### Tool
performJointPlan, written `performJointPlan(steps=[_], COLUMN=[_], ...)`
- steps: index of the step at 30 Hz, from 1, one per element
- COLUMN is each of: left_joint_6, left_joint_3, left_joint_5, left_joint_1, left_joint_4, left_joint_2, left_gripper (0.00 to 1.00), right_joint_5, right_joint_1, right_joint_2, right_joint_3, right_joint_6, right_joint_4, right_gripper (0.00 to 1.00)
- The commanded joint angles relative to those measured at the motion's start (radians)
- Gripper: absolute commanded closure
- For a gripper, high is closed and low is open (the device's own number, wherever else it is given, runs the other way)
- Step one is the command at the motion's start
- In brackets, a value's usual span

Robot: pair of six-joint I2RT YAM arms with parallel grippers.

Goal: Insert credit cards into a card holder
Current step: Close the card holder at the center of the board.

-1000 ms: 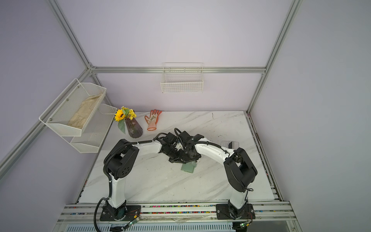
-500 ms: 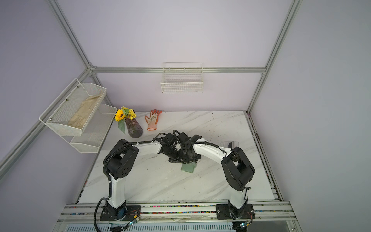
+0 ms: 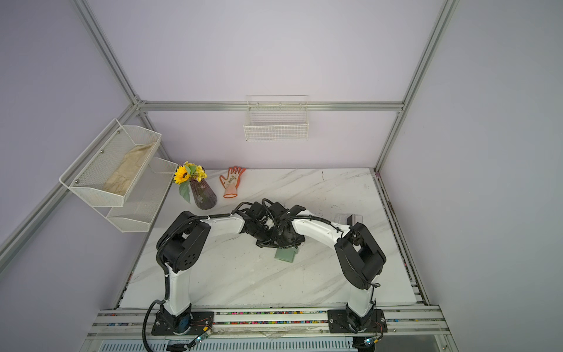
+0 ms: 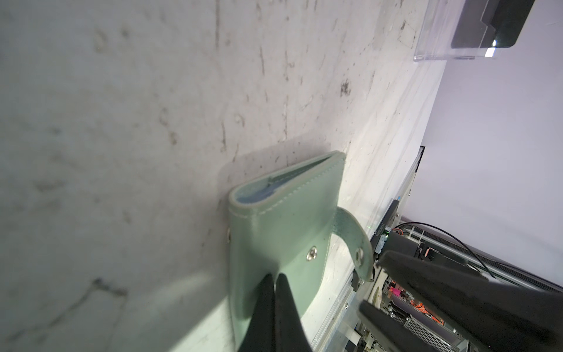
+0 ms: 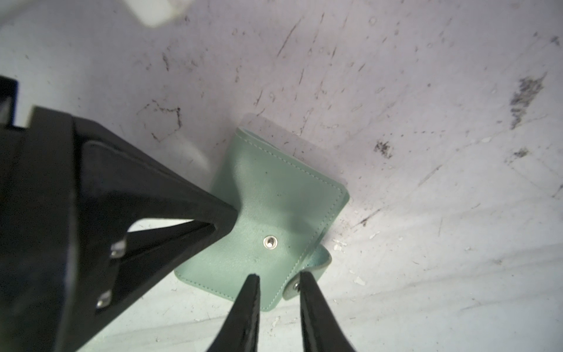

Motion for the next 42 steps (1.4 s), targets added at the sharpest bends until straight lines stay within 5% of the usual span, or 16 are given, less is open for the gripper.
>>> performJointPlan(steps=[1, 15, 33, 42], left_joint_6=[0.003, 0.005, 0.001, 0.000], left_joint_3=[-0.054, -0.053, -0.050, -0.047], left_joint_5=[-0.076, -0.072, -0.069, -0.069], left_joint_1=[-0.005, -0.003, -0.003, -0.003], left_joint_4=[-0.066, -0.063, -0.063, -0.065], left_joint_2=[0.014, 0.019, 0.024, 0.028], left_gripper=[0.98, 0.99, 0.98, 0.98], right_joint_5=[0.034, 0.052, 0.053, -0.054], right_joint_1=[0.009, 0.010, 0.010, 0.010], right_joint_2=[0.002, -0.001, 0.007, -0.035], right_joint_3=[-0.011, -0.031, -0.032, -0.056], right_joint_6=[0.025, 0.039, 0.036, 0.011], right_joint_4=[-0.045, -0.047, -0.036, 0.051], right_gripper=[0.73, 0.75, 0.91, 0.95])
